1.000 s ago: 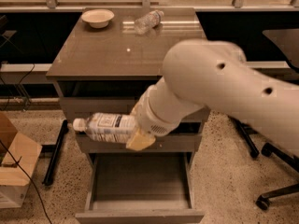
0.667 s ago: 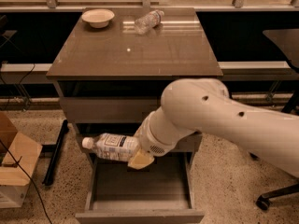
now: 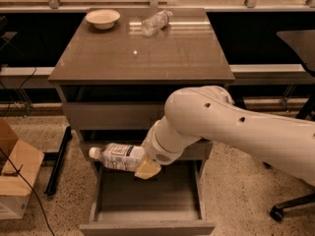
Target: Place blue plastic bottle into bottom drawer
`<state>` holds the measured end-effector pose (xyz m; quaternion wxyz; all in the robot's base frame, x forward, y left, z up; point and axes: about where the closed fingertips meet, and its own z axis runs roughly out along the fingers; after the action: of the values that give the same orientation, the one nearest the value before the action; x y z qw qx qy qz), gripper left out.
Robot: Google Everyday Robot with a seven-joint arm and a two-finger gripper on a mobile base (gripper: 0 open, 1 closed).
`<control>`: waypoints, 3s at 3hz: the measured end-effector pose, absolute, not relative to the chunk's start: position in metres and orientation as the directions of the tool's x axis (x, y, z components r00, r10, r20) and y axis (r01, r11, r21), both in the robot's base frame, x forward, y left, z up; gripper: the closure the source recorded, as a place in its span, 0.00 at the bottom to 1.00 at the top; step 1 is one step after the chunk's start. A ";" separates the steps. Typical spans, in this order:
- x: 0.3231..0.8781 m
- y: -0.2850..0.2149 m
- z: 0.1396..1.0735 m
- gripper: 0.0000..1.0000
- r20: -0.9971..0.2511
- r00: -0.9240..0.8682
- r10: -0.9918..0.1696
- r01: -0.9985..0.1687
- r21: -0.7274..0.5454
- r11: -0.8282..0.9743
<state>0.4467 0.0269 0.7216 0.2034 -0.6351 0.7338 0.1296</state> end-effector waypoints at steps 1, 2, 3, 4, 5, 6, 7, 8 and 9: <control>0.452 0.022 0.677 1.00 -0.422 -0.177 -0.889 -0.979 -0.021 0.205; 0.452 0.006 0.623 1.00 -0.374 -0.232 -0.898 -0.969 0.013 0.245; 0.452 -0.016 0.569 1.00 -0.377 -0.280 -0.883 -0.957 0.037 0.288; 0.461 -0.045 0.506 1.00 -0.415 -0.339 -0.845 -0.938 0.082 0.336; 0.444 -0.040 0.472 1.00 -0.408 -0.361 -0.839 -0.933 0.153 0.327; 0.448 -0.039 0.461 1.00 -0.379 -0.386 -0.841 -0.923 0.158 0.352; 0.471 -0.030 0.427 1.00 -0.368 -0.419 -0.830 -0.908 0.156 0.389; 0.494 -0.024 0.373 1.00 -0.350 -0.456 -0.819 -0.890 0.185 0.416; 0.514 -0.024 0.314 1.00 -0.333 -0.508 -0.794 -0.861 0.221 0.458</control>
Offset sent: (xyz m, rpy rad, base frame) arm 0.0037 -0.0403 -0.1663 -0.1341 0.1552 -0.1407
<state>0.5141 -0.0243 0.3142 0.0913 -0.4875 0.8489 0.1827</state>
